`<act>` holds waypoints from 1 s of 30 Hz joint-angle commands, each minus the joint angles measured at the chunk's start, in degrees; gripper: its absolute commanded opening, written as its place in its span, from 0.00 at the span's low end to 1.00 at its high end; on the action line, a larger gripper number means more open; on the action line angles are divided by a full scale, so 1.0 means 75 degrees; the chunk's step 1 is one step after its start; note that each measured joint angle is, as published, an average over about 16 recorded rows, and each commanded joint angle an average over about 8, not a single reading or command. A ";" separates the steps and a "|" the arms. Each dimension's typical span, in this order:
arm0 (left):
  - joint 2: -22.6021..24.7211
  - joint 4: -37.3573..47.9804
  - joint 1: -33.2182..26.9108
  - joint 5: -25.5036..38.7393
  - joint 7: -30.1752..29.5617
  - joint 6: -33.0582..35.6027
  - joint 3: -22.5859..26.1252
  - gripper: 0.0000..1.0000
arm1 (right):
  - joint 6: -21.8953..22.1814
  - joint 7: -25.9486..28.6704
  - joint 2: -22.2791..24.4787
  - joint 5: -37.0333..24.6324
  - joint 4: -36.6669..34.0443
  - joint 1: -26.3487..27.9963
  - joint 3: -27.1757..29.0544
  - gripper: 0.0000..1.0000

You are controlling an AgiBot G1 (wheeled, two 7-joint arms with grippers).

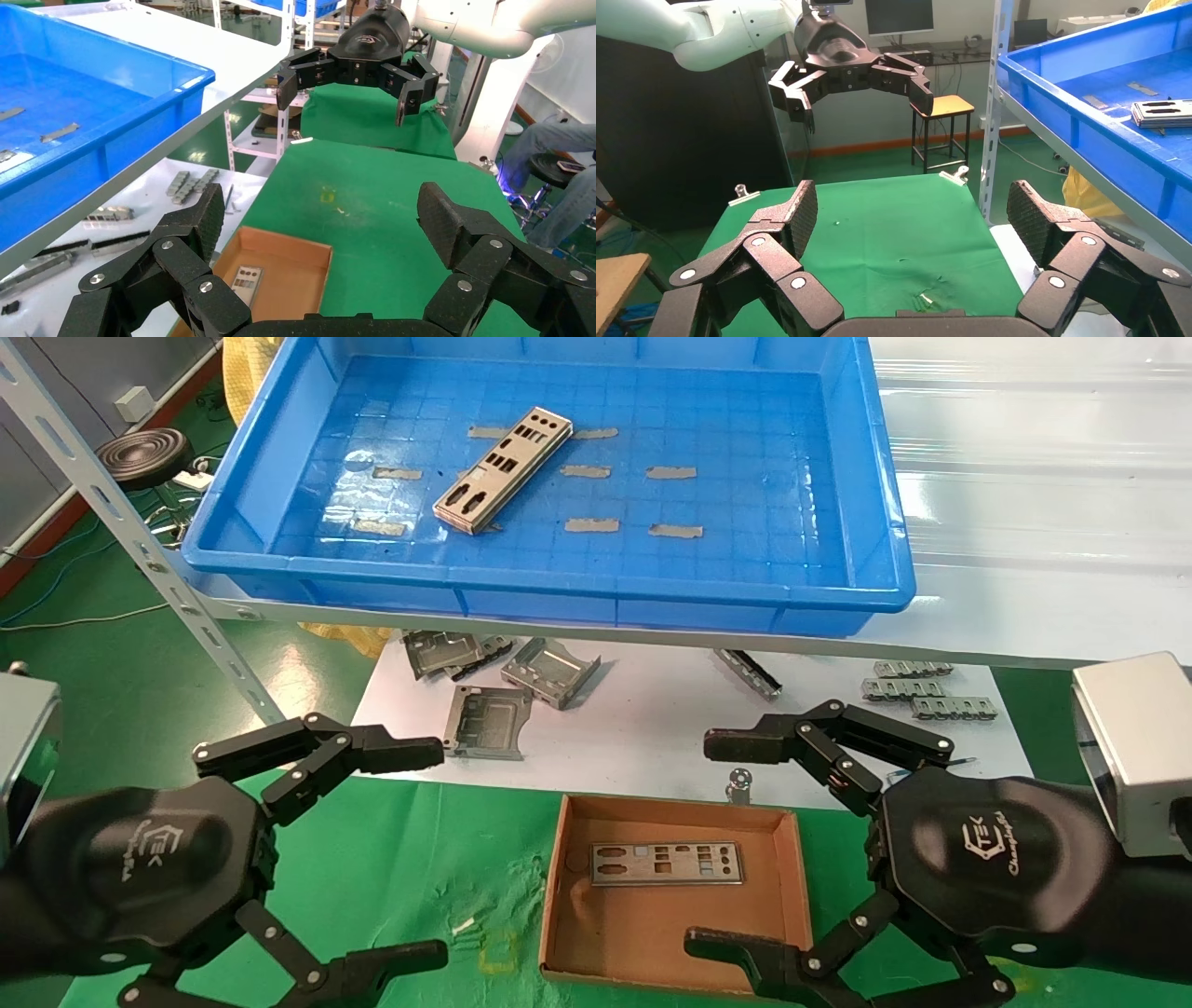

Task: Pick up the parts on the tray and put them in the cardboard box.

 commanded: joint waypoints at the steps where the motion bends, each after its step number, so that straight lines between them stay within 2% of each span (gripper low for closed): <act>1: 0.0000 0.0000 0.0000 0.0000 0.0000 0.0000 0.0000 1.00 | 0.0000 0.0000 0.0000 0.0000 0.0000 0.0000 0.0000 1.00; 30: 0.0000 0.0000 0.0000 0.0000 0.0000 0.0000 0.0000 1.00 | 0.0000 0.0000 0.0000 0.0000 0.0000 0.0000 0.0000 1.00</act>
